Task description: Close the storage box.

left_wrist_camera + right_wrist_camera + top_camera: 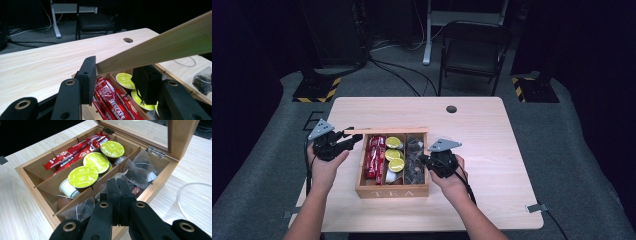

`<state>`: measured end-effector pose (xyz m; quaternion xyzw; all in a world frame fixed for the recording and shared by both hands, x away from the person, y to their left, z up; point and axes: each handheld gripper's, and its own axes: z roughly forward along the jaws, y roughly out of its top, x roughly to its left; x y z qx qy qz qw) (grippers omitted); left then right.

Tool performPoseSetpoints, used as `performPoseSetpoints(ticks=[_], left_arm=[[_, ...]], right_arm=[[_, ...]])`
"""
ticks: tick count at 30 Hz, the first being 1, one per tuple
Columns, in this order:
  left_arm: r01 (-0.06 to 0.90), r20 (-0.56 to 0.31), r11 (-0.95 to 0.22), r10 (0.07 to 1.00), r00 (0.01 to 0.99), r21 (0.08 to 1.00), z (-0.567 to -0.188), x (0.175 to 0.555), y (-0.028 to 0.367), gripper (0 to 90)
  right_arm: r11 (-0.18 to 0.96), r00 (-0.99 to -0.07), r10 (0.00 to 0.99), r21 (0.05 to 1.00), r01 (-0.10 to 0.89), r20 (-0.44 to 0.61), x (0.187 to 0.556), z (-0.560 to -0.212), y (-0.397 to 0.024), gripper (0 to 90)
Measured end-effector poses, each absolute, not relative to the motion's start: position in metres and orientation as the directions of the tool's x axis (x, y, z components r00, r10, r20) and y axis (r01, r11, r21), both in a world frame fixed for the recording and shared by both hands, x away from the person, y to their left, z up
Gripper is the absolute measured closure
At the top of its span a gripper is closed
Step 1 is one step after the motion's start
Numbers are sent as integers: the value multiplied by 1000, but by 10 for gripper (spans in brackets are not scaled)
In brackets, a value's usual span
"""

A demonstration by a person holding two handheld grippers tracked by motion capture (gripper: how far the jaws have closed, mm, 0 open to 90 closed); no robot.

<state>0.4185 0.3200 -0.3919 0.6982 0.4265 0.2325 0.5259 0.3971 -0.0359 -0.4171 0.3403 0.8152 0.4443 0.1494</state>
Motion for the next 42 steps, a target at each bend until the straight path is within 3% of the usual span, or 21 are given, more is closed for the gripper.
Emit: performPoseSetpoints(ticks=[42], left_arm=[[361,-129,-84,839,528,929,-392,418,320,539]], right_arm=[[351,-662,749,835,424,21,416,-391,-78,900]])
